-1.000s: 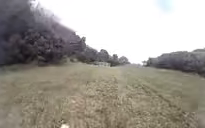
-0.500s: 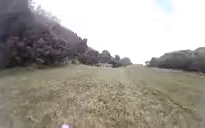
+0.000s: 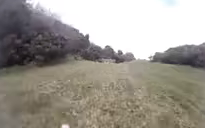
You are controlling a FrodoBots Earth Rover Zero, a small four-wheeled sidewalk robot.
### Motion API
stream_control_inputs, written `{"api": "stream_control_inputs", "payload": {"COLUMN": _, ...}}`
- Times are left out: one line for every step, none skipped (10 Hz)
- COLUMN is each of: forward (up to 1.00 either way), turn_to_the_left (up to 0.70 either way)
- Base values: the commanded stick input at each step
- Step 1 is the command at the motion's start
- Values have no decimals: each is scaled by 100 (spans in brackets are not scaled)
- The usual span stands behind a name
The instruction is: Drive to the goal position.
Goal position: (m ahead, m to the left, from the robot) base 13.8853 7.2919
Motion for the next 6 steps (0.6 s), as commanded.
{"api": "stream_control_inputs", "payload": {"forward": 100, "turn_to_the_left": 0}}
{"api": "stream_control_inputs", "payload": {"forward": 100, "turn_to_the_left": 0}}
{"api": "stream_control_inputs", "payload": {"forward": 100, "turn_to_the_left": 0}}
{"api": "stream_control_inputs", "payload": {"forward": 100, "turn_to_the_left": 0}}
{"api": "stream_control_inputs", "payload": {"forward": 100, "turn_to_the_left": 0}}
{"api": "stream_control_inputs", "payload": {"forward": 100, "turn_to_the_left": 0}}
